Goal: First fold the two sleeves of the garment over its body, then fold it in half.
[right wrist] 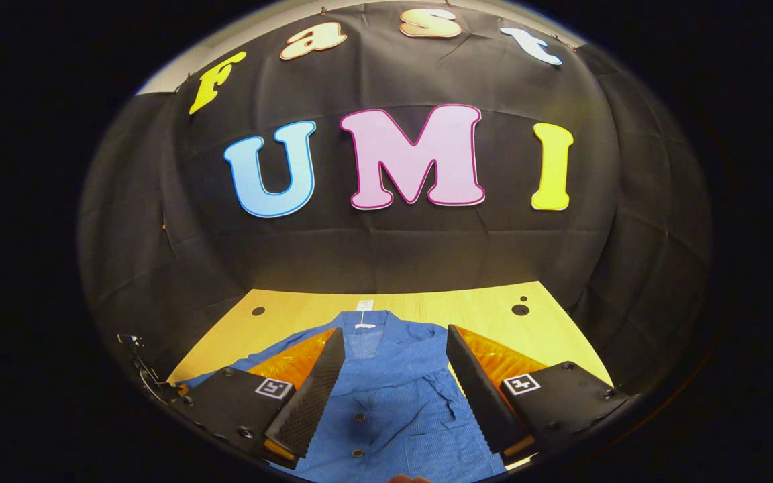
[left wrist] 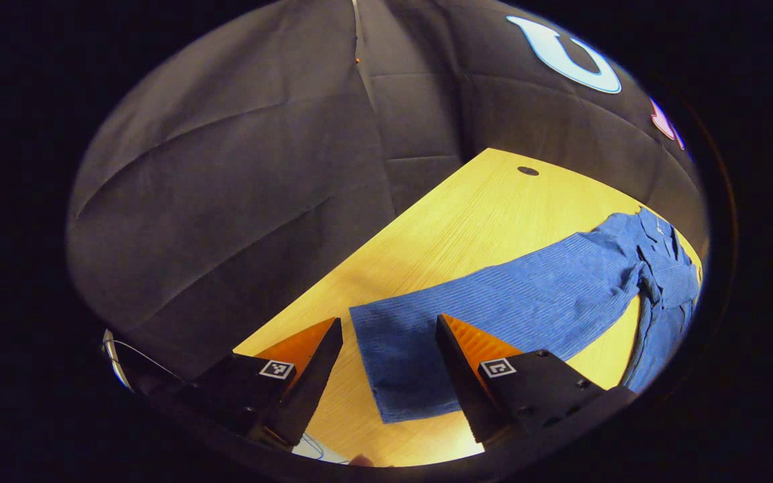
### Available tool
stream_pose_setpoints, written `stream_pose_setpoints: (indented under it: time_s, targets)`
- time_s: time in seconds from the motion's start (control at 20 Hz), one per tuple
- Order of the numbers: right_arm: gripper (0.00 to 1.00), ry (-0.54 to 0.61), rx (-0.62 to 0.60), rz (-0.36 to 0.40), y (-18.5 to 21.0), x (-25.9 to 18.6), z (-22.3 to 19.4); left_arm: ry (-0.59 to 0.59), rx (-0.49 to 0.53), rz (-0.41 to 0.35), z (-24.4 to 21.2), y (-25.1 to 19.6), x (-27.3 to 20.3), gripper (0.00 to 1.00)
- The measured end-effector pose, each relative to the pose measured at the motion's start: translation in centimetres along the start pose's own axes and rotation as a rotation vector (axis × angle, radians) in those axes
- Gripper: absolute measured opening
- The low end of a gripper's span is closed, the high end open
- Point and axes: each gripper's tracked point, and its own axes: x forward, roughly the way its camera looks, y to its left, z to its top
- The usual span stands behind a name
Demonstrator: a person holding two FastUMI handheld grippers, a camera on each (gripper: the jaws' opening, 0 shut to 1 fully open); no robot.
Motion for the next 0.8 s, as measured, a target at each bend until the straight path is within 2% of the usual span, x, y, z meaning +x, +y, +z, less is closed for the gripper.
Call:
stream_pose_setpoints:
  time_s: [0.1,0.15,0.2,0.25,0.4,0.5,0.65,0.7,0.8]
  targets:
    - [0.98,0.006,0.005,0.006,0.3,0.3,0.0,-0.052,-0.018,-0.024,0.4,0.3,0.2,0.83]
    - [0.98,0.010,0.004,0.010,0.5,0.6,-0.2,-0.005,-0.031,-0.028,-0.4,0.2,0.1,0.83]
    - [0.98,0.013,0.003,0.014,0.8,0.7,-0.3,-0.029,-0.037,-0.033,0.0,0.4,-0.1,0.82]
    - [0.98,0.016,0.001,0.020,1.1,0.8,-0.3,-0.002,-0.055,-0.045,-0.3,0.0,0.2,0.83]
    - [0.98,0.032,0.005,0.037,1.8,1.4,-0.7,-0.012,-0.039,-0.057,-0.2,-0.7,0.4,0.81]
    - [0.98,0.035,0.015,0.045,2.2,1.6,-0.6,-0.013,-0.010,-0.080,0.0,-1.5,0.4,0.67]
    - [0.98,0.040,0.025,0.048,2.2,1.8,-0.6,-0.025,0.006,-0.081,0.3,-2.6,0.4,0.18]
    - [0.98,0.043,0.025,0.047,2.1,1.8,-0.7,-0.015,0.002,-0.073,0.3,-2.7,0.4,0.05]
    - [0.98,0.046,0.020,0.041,1.6,1.6,-0.7,0.018,0.024,-0.058,0.5,-2.6,0.1,0.00]
